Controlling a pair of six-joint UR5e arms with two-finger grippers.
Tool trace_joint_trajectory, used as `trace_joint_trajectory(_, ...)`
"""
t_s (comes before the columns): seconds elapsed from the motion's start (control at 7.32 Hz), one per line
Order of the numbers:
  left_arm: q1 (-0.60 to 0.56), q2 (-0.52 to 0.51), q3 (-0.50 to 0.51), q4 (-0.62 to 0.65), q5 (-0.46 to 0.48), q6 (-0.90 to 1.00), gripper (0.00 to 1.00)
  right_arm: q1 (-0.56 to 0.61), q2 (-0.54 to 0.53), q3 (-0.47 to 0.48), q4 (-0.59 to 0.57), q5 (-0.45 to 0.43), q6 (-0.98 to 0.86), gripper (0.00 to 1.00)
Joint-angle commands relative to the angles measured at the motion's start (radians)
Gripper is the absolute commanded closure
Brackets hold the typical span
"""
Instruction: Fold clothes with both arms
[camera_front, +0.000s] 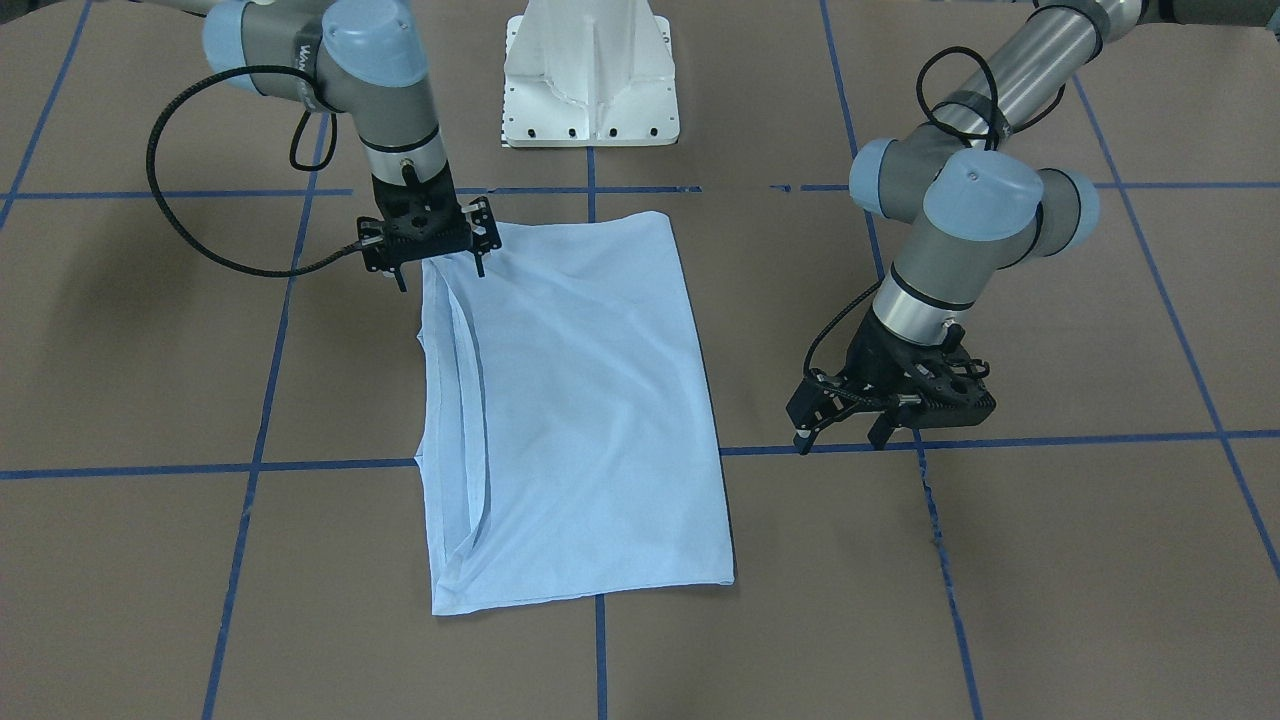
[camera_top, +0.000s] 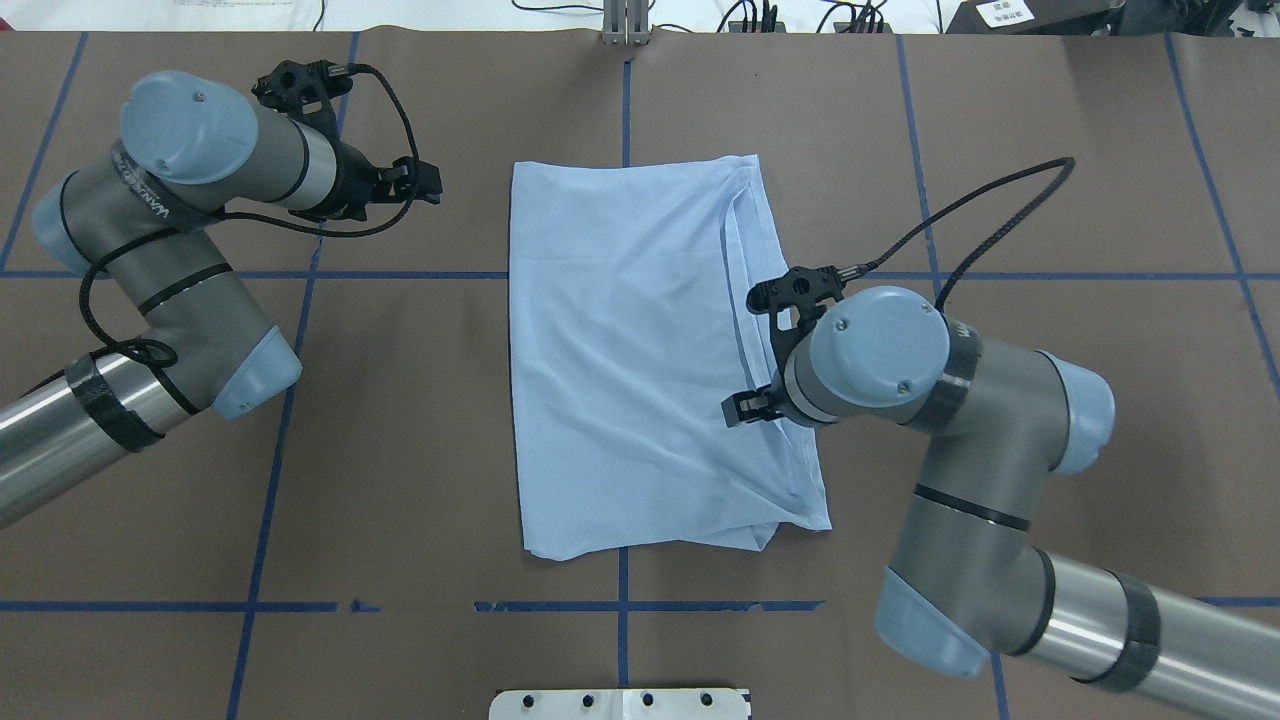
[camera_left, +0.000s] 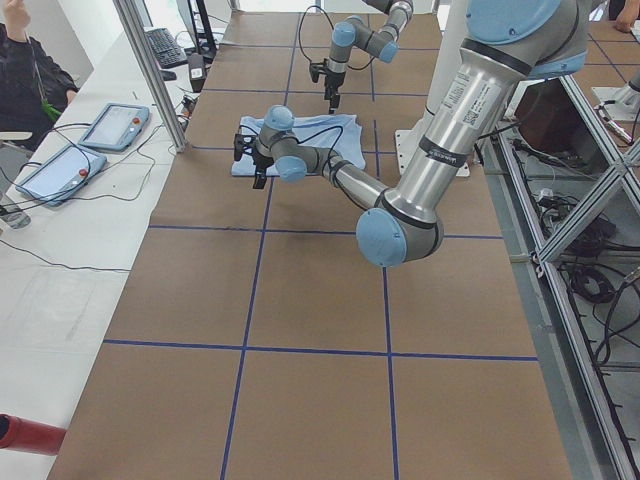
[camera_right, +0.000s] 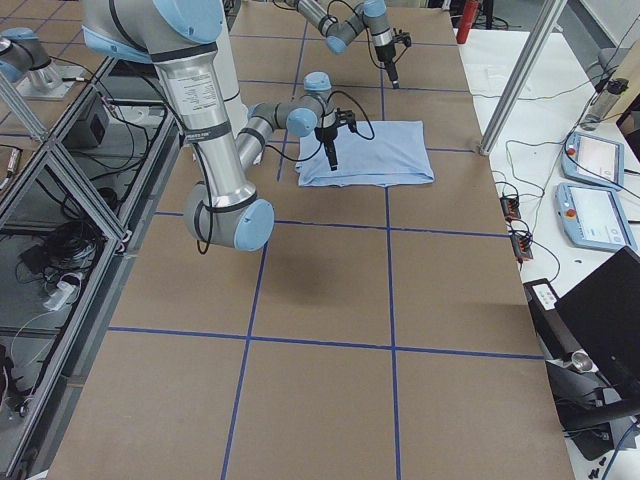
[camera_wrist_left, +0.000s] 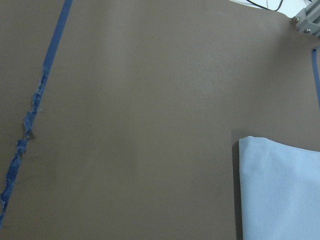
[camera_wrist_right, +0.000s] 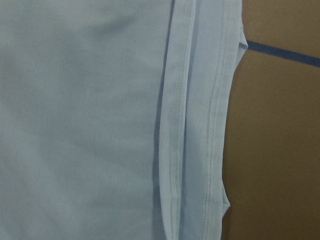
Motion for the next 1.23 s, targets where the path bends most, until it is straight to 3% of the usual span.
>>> trace_joint_trajectory(0.0, 0.000, -0.002, -0.001, 0.002, -0.002, 0.001, 0.00, 0.036, 0.065, -0.111, -0.001, 0.001, -0.016, 0.00)
trace_joint_trajectory(0.68, 0.000, -0.002, -0.003, 0.002, -0.002, 0.001, 0.00, 0.038, 0.085, -0.211, -0.004, 0.009, -0.062, 0.00)
trace_joint_trajectory(1.09, 0.000, -0.002, -0.003, 0.002, -0.002, 0.001, 0.00, 0.038, 0.085, -0.223, -0.003, 0.009, -0.071, 0.00)
